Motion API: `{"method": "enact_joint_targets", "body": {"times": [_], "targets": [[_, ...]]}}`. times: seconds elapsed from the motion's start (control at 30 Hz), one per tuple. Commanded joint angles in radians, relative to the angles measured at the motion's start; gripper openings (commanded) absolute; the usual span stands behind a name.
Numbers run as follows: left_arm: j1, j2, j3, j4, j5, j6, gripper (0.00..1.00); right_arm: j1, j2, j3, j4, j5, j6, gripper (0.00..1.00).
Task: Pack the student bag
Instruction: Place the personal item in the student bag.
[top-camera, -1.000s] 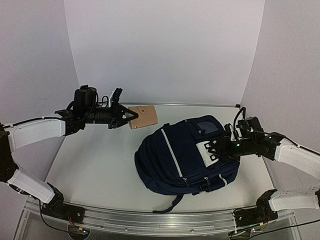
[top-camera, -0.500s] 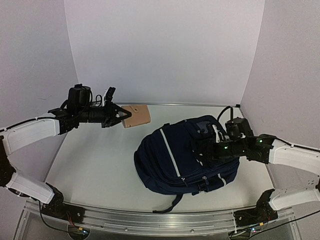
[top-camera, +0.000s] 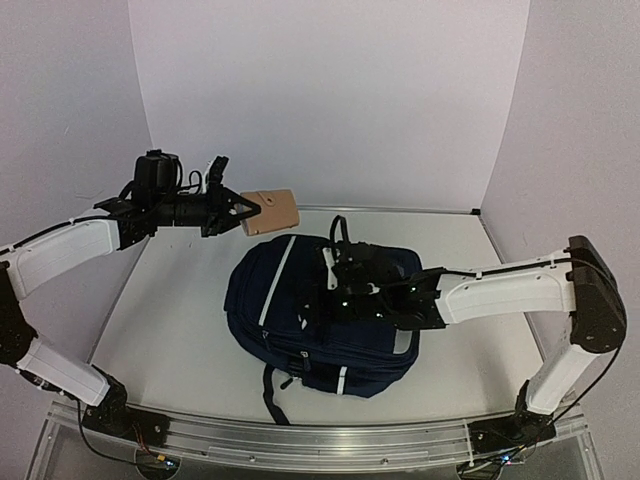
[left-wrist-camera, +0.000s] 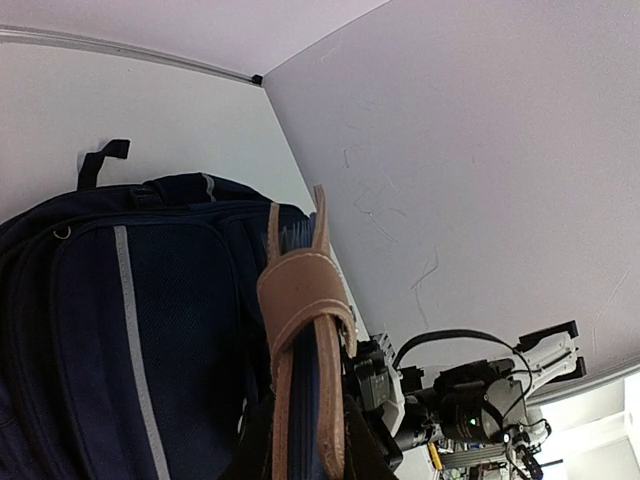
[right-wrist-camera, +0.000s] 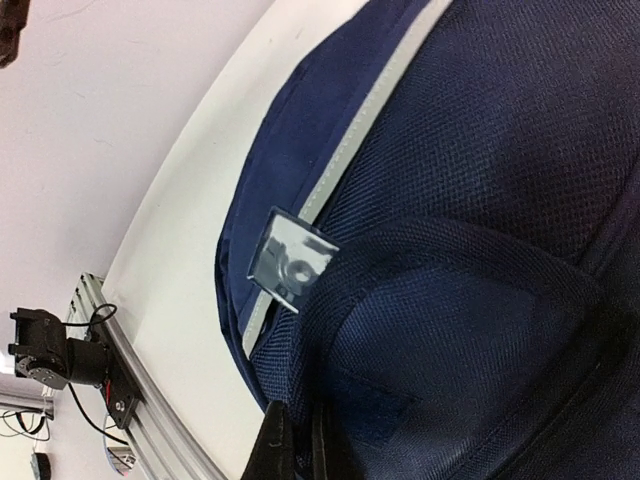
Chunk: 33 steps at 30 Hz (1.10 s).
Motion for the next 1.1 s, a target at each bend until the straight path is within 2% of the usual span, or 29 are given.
{"method": "enact_joint_targets", "body": {"times": [0.0, 0.07, 0.13, 0.33, 0.47, 0.6, 0.87, 1.07], "targets": [[-0.001, -0.009, 0.032, 0.015, 0.022, 0.020, 0.00, 0.039, 0.041, 0.048, 0.058, 0.043, -0.051, 0.18], [-0.001, -0.018, 0.021, 0.012, 0.013, 0.019, 0.00, 0.045, 0.031, 0.051, 0.058, 0.030, -0.052, 0.38], [-0.002, -0.017, 0.015, 0.016, 0.023, 0.014, 0.00, 0.053, 0.008, 0.051, 0.056, 0.014, -0.047, 0.52], [-0.043, -0.013, 0.047, -0.019, 0.014, 0.036, 0.00, 0.059, -0.161, -0.006, 0.002, 0.029, -0.020, 0.77], [-0.101, -0.004, 0.076, -0.027, -0.031, 0.050, 0.00, 0.058, -0.332, -0.063, -0.168, 0.256, 0.018, 0.91], [-0.184, 0.029, 0.113, -0.017, -0.051, 0.065, 0.00, 0.015, -0.427, -0.129, -0.312, 0.455, 0.096, 0.95], [-0.357, 0.135, 0.179, 0.014, -0.033, 0.036, 0.00, -0.179, -0.615, -0.297, -0.377, 0.504, 0.235, 0.96], [-0.453, 0.276, 0.228, -0.042, 0.016, 0.015, 0.00, -0.214, -0.694, -0.333, -0.414, 0.560, 0.264, 0.96]]}}
